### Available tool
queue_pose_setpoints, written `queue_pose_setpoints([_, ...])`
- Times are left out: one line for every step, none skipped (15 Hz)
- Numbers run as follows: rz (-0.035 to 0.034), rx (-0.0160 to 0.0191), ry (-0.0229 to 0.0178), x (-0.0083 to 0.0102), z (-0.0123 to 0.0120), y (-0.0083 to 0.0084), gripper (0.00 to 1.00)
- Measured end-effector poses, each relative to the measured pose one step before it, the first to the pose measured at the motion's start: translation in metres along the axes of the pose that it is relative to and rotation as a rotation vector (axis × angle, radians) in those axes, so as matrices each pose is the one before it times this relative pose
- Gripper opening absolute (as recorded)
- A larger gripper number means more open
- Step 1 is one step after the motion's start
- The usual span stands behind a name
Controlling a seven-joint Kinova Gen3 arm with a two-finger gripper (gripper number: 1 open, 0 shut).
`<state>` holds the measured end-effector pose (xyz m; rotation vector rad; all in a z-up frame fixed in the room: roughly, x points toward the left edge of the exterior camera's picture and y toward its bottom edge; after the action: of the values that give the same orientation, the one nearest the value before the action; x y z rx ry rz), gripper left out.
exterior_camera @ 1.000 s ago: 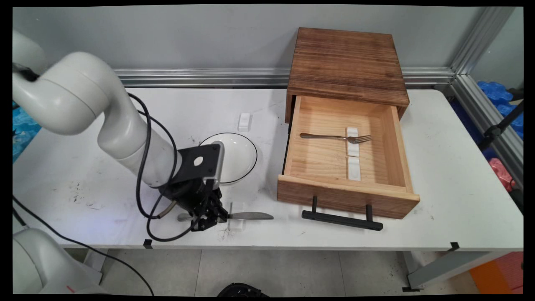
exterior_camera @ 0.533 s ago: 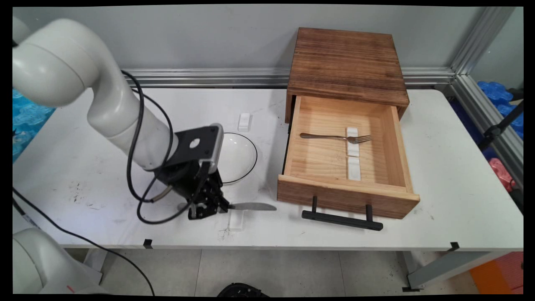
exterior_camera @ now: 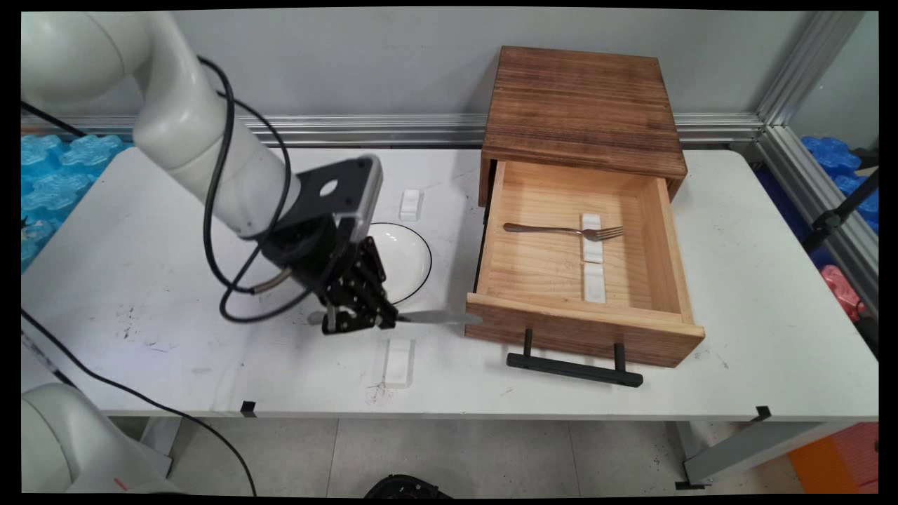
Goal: Place the picked object into the drawer
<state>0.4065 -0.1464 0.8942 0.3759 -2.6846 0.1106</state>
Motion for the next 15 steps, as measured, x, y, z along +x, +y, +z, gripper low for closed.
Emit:
queue_pose_setpoints([0.00391,0.00044,0.00817,0.00397,-0.00523,-0.00295,0.00])
queue_pose_setpoints([0.00345,0.00023,0.00625,0.00348,-0.00424,-0.00252,0.00])
queue_pose_setpoints([0.00456,0.00074,0.00867,0.00495,-0.00579,-0.00360,0.00])
queue_pose_setpoints([0.00257,0.00118,0.00679,0.00390,-0.00418,-0.00285,0.00])
queue_pose_setpoints([0.00238,0.00072,0.00505,0.00298,-0.00306,-0.00216,0.00])
queue_pose_setpoints([0.00446,0.00235,0.00949,0.00585,-0.00508,-0.00414,0.00])
queue_pose_setpoints([0.00409,0.00245,0.00786,0.00531,-0.00368,-0.00372,0.00])
queue_pose_setpoints([0.00595,0.00408,0.01042,0.00722,-0.00427,-0.00534,0.00])
queue_pose_setpoints([0.00492,0.00378,0.00752,0.00568,-0.00252,-0.00432,0.00])
queue_pose_setpoints([0.00690,0.00396,0.00762,0.00670,-0.00209,-0.00523,0.00])
queue_pose_setpoints([0.00603,0.00247,0.00476,0.00562,-0.00101,-0.00443,0.00])
queue_pose_setpoints([0.00689,0.00227,0.00473,0.00675,-0.00004,-0.00534,0.00])
queue_pose_setpoints([0.00532,0.00254,0.00356,0.00583,0.00063,-0.00503,0.00])
queue_pose_setpoints([0.00618,0.00252,0.00231,0.00643,0.00164,-0.00567,0.00])
queue_pose_setpoints([0.00634,0.00191,0.00101,0.00654,0.00278,-0.00605,0.00])
